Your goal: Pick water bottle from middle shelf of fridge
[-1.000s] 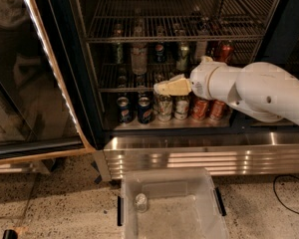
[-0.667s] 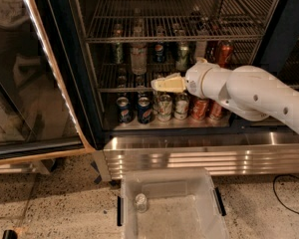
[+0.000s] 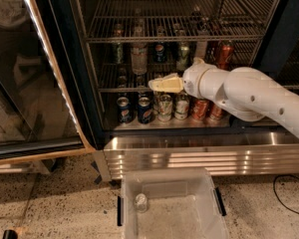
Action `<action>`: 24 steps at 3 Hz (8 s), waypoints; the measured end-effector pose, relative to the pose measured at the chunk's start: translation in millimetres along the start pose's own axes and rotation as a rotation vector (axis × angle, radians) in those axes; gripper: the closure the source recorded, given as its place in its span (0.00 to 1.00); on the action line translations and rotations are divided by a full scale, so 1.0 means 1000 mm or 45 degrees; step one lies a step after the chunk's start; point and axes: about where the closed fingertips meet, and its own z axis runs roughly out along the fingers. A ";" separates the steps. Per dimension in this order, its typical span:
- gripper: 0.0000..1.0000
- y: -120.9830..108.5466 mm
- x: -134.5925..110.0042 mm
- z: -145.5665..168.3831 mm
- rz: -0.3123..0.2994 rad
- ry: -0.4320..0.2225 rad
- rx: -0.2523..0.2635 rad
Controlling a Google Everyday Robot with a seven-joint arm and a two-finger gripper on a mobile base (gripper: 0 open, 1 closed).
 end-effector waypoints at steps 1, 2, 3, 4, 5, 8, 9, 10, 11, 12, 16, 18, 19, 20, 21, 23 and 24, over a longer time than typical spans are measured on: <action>0.00 0.001 -0.002 0.022 0.020 -0.074 -0.016; 0.00 0.002 -0.003 0.055 0.065 -0.148 -0.032; 0.00 -0.007 -0.006 0.118 0.132 -0.187 -0.040; 0.00 -0.005 -0.006 0.123 0.135 -0.193 -0.053; 0.00 -0.005 -0.007 0.143 0.147 -0.215 -0.068; 0.00 -0.030 -0.001 0.208 0.193 -0.221 0.019; 0.00 -0.044 -0.009 0.244 0.172 -0.202 0.048; 0.00 -0.044 -0.009 0.244 0.172 -0.202 0.048; 0.19 -0.039 -0.014 0.253 0.156 -0.210 0.032; 0.40 -0.038 -0.018 0.262 0.144 -0.213 0.035; 0.34 -0.044 -0.011 0.281 0.139 -0.192 0.101; 0.67 -0.046 -0.010 0.283 0.142 -0.190 0.108; 0.90 -0.046 -0.010 0.283 0.142 -0.190 0.108; 1.00 -0.045 -0.012 0.277 0.144 -0.207 0.112; 1.00 -0.046 -0.017 0.255 0.124 -0.248 0.148; 1.00 -0.042 -0.016 0.232 0.110 -0.258 0.191; 1.00 -0.035 -0.006 0.231 0.136 -0.244 0.190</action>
Offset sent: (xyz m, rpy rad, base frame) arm 0.0748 0.0491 -0.0231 0.1912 -0.0935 0.0132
